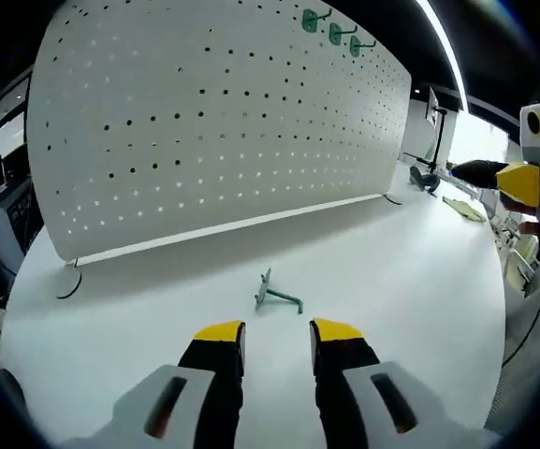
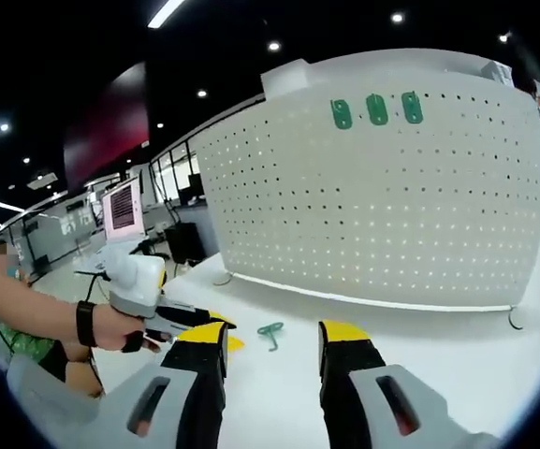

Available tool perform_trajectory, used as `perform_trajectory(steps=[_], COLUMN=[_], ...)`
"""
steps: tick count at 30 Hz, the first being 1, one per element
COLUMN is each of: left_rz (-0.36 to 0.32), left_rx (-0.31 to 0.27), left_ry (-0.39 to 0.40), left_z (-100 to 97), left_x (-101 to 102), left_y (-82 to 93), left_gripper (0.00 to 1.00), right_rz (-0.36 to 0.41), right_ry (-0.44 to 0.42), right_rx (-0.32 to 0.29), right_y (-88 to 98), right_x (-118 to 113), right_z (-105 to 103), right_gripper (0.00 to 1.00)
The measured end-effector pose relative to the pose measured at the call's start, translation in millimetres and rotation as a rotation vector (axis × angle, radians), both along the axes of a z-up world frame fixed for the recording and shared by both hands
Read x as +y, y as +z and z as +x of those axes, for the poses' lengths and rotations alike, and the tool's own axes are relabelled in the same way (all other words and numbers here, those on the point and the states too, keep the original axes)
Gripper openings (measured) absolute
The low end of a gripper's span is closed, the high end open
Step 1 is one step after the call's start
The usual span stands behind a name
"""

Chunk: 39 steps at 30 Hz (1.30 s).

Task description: Insert the hook assembly into the mounting plate slot until the hook locks in place.

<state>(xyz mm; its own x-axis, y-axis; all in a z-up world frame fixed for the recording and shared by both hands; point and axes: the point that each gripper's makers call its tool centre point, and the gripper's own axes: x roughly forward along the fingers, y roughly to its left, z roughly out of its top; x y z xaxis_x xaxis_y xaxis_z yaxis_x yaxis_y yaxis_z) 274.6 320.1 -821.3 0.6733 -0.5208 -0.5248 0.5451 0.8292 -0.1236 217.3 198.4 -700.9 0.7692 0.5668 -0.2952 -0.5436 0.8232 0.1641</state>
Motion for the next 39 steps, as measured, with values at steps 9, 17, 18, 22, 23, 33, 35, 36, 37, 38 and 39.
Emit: perform_trajectory(steps=[9,17,18,22,23,33,35,36,37,38,39], left_rz=[-0.018,-0.018,-0.023,-0.027,-0.030,-0.041,-0.038,-0.033,-0.034,-0.040,-0.038], left_rx=[0.000,0.001,0.002,0.010,0.006,0.027,0.025,0.023,0.021,0.018,0.017], left_ry=[0.011,0.013,0.013,0.010,0.010,0.001,0.001,0.002,0.003,0.002,-0.003], left_z=[11.5,20.3,20.7,24.0,24.6,30.2,30.2,30.3,30.8,31.4,31.3], left_x=[-3,-5,-5,-7,-8,-11,-11,-10,-10,-11,-12], left_y=[-4.1,-10.7,-10.8,-15.0,-14.4,-22.6,-22.9,-22.6,-22.4,-21.9,-22.2], left_gripper=[0.23,0.19,0.19,0.17,0.17,0.13,0.11,0.09,0.08,0.08,0.08], right_rz=[-0.007,-0.031,-0.030,-0.022,-0.025,-0.025,-0.025,-0.024,-0.020,-0.017,-0.017], right_ry=[0.015,0.019,0.021,0.030,0.032,0.042,0.038,0.034,0.036,0.037,0.036], right_rx=[0.021,0.031,0.036,0.039,0.041,0.065,0.068,0.070,0.074,0.075,0.073], right_y=[-6.1,-10.9,-11.7,-12.4,-13.0,-21.3,-22.4,-22.9,-23.0,-22.8,-22.5], right_x=[3,2,3,7,8,8,8,7,8,8,9], right_z=[-3,-4,-4,-3,-4,-10,-11,-11,-11,-12,-12], right_gripper=[0.38,0.38,0.38,0.38,0.38,0.38,0.38,0.38,0.38,0.38,0.38])
